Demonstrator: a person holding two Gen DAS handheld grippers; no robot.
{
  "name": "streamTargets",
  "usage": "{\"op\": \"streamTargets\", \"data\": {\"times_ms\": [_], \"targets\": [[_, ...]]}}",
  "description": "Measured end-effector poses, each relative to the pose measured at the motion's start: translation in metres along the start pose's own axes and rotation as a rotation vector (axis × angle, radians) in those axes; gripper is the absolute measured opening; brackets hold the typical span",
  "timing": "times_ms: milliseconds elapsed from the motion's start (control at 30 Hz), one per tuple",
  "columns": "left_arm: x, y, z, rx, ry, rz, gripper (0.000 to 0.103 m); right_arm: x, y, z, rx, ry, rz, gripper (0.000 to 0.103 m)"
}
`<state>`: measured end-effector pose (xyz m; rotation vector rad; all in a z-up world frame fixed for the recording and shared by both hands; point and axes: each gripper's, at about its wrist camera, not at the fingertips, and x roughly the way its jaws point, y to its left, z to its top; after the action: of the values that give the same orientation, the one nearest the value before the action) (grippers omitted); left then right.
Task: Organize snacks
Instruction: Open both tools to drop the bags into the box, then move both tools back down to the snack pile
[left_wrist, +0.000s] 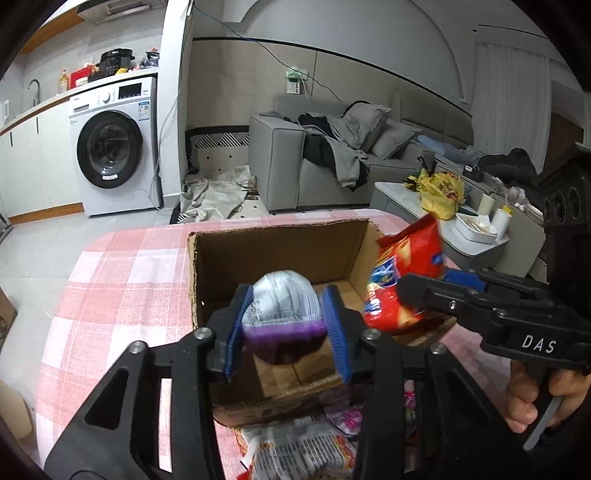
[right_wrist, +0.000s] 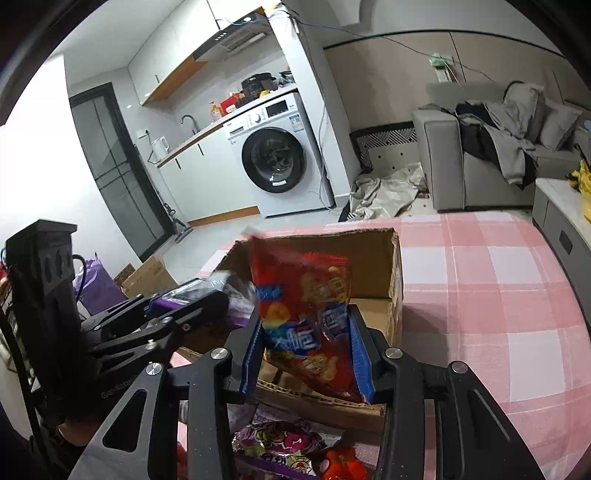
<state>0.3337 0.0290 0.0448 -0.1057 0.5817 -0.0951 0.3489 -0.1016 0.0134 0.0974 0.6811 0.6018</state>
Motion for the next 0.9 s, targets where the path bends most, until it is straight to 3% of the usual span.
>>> {"op": "streamTargets", "data": {"times_ms": [67, 167, 267, 300, 367, 400, 900], "targets": [[-0.007, 0.003, -0.001, -0.006, -0.009, -0.009, 0.063, -0.009, 0.004, -0.002, -0.026, -0.01, -0.021, 0.049], [-0.025, 0.008, -0.007, -0.007, -0.027, -0.001, 0.082, -0.022, 0.006, -0.004, -0.043, -0.012, -0.034, 0.059], [-0.043, 0.009, -0.014, -0.026, -0.022, -0.001, 0.086, -0.037, 0.004, -0.011, -0.036, 0.0, -0.054, 0.097], [-0.047, 0.01, -0.016, -0.039, -0.019, 0.014, 0.088, -0.043, 0.004, -0.014, -0.032, -0.001, -0.061, 0.1], [-0.063, 0.012, -0.025, -0.057, -0.021, 0.036, 0.101, -0.055, 0.004, -0.019, -0.031, 0.004, -0.091, 0.102], [-0.069, 0.013, -0.029, -0.069, -0.022, 0.043, 0.103, -0.06, 0.004, -0.023, -0.031, 0.008, -0.101, 0.103], [-0.148, 0.021, -0.102, -0.028, 0.005, 0.085, 0.102, -0.107, -0.004, -0.087, -0.026, 0.07, -0.155, 0.103]]}}
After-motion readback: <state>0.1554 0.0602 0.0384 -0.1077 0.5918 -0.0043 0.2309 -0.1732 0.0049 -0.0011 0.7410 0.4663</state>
